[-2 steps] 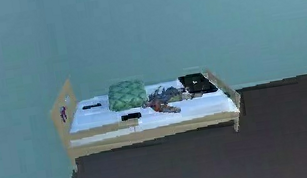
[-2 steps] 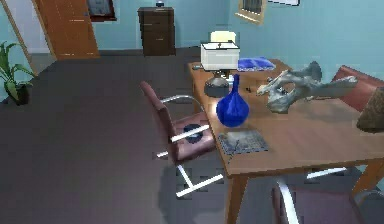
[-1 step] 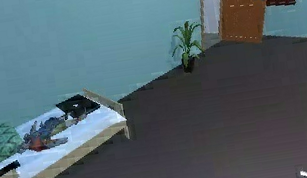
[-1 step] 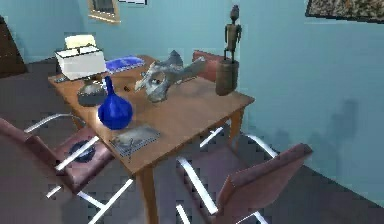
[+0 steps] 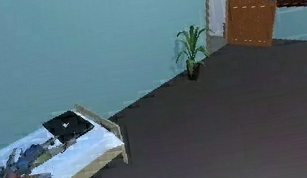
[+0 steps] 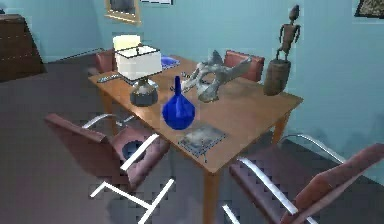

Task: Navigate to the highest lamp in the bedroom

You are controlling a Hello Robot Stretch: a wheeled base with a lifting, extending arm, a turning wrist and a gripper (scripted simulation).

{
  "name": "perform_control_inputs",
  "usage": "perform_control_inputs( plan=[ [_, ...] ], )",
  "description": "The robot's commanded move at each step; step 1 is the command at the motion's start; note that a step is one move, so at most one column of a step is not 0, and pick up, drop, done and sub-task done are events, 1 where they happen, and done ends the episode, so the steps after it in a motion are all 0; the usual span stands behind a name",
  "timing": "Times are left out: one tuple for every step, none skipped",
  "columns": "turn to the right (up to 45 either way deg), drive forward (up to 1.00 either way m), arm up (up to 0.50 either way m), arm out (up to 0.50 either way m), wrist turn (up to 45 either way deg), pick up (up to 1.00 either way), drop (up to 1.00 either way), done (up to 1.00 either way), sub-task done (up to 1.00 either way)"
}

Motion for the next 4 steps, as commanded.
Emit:
perform_control_inputs(
  plan=[
    [45.0,0.00,0.00,0.00,0.0,0.00,0.00,0.00,0.00],
    [-33.0,0.00,0.00,0.00,0.0,0.00,0.00,0.00,0.00],
    [0.0,0.75,0.00,0.00,0.0,0.00,0.00,0.00,0.00],
    [33.0,0.00,0.00,0.00,0.0,0.00,0.00,0.00,0.00]
  ],
)
